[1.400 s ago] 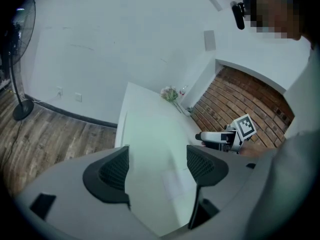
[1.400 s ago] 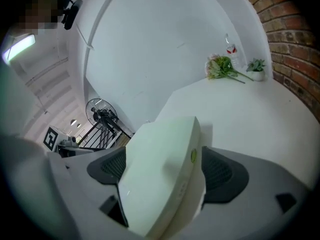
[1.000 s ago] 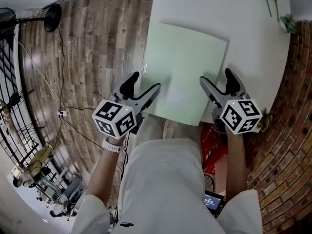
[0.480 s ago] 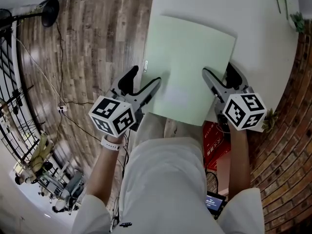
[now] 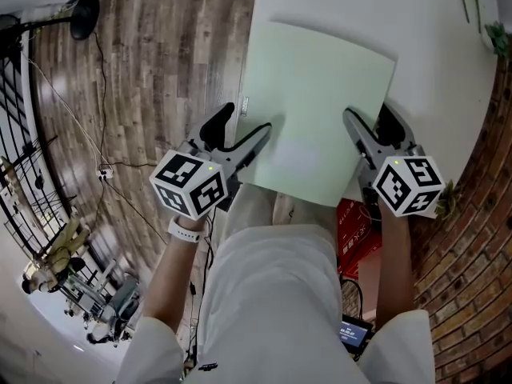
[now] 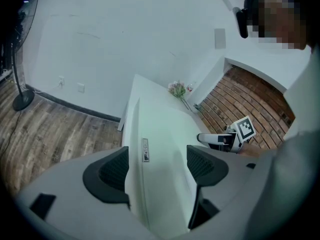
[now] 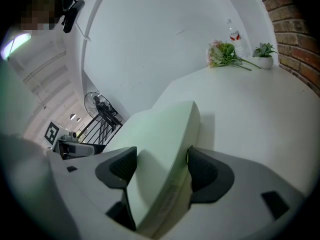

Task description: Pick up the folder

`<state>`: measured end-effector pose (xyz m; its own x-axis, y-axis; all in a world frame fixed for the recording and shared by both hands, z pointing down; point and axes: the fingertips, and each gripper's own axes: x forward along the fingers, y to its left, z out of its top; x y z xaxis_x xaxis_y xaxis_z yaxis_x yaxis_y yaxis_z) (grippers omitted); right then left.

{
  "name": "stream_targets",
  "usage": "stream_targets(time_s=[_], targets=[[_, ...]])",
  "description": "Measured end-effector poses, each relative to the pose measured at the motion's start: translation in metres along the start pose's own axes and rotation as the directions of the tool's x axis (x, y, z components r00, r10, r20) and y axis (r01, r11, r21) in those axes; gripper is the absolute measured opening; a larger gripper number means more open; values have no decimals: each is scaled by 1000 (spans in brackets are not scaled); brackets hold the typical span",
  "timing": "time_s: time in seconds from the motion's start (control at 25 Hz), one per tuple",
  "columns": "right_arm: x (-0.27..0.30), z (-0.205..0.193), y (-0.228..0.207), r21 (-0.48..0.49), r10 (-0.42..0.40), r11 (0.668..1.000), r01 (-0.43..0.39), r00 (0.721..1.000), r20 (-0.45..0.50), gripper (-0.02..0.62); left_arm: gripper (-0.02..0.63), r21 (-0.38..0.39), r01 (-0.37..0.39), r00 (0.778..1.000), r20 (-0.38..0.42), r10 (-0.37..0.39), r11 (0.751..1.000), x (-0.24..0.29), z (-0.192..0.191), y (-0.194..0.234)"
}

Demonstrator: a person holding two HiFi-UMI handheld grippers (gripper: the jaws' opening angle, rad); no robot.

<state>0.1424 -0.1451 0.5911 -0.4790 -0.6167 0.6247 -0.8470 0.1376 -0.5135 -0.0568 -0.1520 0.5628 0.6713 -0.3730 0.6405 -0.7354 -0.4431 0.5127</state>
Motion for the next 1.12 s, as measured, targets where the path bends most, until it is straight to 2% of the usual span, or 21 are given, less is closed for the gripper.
stream_targets(time_s=[0.24,0.4,0.64,0.84,1.12], targets=[[-2,2,1,1,0,1000,0,1000,4,321,348,-4,22,999,-43,-22,1000,9,-12,3],[-2,1,1,0,-2,1000,2,1000,9,319,357,-79,42,996,-73,-48,996,20,-26,6],[-2,-1,0,-2,-4,1000,4,1000,22,319,368,-122,54,996,-58,-61,991,25,-31,8],[-4,4,2,2,-15,1000,15,999,36,310,367,-106,39,999,-31,-42,994,21,-27,7],[-4,6,5,9,-34,999,33,999,42,296,363,-127,27,999,-43,-33,992,19,-30,8]])
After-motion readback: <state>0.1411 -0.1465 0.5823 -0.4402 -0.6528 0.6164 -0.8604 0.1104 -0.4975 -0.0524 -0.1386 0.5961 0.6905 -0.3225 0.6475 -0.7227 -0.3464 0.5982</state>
